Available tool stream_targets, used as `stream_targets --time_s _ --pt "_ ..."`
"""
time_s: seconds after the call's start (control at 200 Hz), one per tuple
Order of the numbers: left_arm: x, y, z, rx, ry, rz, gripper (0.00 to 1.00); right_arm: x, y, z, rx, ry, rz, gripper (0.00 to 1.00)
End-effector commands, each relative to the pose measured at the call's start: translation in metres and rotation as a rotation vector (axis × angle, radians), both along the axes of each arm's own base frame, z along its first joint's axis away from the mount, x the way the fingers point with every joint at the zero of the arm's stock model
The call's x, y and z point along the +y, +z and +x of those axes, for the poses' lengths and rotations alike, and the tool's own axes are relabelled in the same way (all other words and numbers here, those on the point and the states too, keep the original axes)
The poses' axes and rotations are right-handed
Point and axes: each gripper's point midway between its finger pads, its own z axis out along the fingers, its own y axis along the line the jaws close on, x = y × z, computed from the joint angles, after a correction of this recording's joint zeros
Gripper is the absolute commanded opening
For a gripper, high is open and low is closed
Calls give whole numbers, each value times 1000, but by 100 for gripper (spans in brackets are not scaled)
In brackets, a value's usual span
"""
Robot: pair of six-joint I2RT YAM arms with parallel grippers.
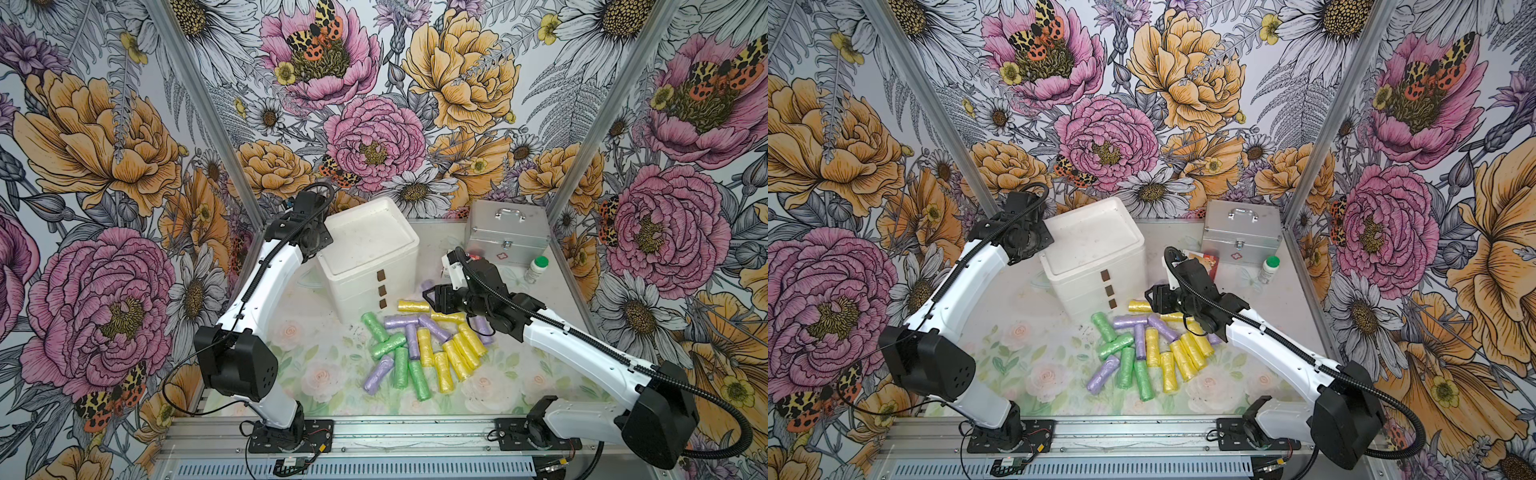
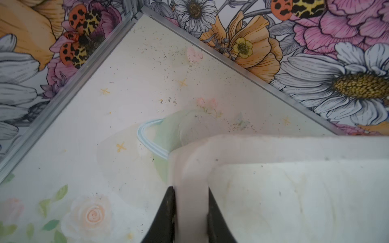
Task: Sort the rolls of trash bags by color and place them into the drawer
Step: Adjust the storage box at the center of the board.
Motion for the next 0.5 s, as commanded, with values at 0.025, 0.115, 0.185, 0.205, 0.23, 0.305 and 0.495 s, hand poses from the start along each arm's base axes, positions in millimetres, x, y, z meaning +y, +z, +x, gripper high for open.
stream_targets --time_s 0.025,0.115,0.185,0.205,0.23,0.305,0.495 --pt "-14 -18 4 46 -5 -60 0 14 12 1 -27 13 57 62" --pt "-14 -21 6 50 7 -57 0 23 16 -1 -23 31 96 61" --pt "-13 -22 8 49 23 -54 0 32 18 -4 -22 46 121 61" --pt "-12 -21 8 48 30 -52 0 34 19 -5 -24 51 128 61" --pt "-11 -21 9 45 41 -49 0 37 20 -5 -26 56 135 61" --pt "-7 -17 9 29 80 -44 0 45 22 -6 -24 70 154 61" --pt "-1 -8 11 -12 171 -79 0 69 30 -3 -43 113 259 62"
